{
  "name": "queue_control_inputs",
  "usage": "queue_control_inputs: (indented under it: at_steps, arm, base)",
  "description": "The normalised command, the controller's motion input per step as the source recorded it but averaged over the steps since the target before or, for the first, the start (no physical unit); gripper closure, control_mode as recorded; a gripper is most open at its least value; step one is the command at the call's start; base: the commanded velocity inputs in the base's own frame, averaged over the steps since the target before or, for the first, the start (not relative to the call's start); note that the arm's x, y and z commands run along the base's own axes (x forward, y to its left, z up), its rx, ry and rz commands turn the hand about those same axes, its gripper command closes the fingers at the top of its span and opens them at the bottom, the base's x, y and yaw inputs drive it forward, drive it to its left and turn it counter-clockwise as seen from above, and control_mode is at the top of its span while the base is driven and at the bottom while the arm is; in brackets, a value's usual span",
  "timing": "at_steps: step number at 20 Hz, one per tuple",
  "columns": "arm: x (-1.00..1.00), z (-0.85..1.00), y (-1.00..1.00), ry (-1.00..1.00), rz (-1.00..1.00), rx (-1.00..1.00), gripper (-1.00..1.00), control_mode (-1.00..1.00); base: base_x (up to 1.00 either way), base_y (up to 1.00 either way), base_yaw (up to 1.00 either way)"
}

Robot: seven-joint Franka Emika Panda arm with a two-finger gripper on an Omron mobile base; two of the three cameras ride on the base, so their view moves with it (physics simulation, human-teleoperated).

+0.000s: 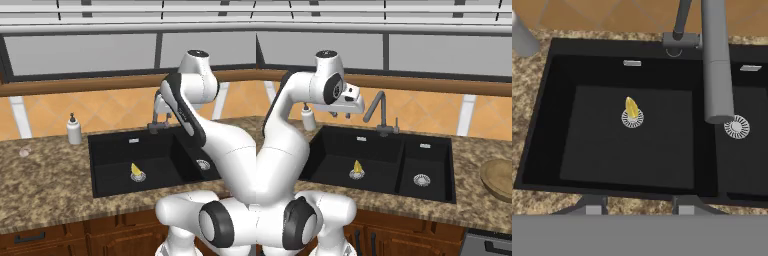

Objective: Pick the lemon wedge from the sink and place it in the bowl. Then pick the bowl and place it in the microwave. Then close the microwave door and press the start button.

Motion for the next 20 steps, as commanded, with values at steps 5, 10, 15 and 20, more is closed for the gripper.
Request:
queue_control_inputs:
  at_steps: [5,10,15,20]
  arm:
    - [-0.16,-0.53,0.3,0.01,-0.02,-0.09,-1.0,-1.0]
    - [-0.27,-1.0,1.0,0.18,-0.05,-0.28,-1.0,-1.0]
    - [0.13,-1.0,0.42,0.29,-0.05,-0.21,-1.0,-1.0]
    - [0.55,-0.98,-0.03,0.27,-0.02,-0.06,-1.0,-1.0]
  base:
    - [0.0,0.0,0.0]
    - [0.0,0.0,0.0]
    - [0.0,0.0,0.0]
    - [0.0,0.0,0.0]
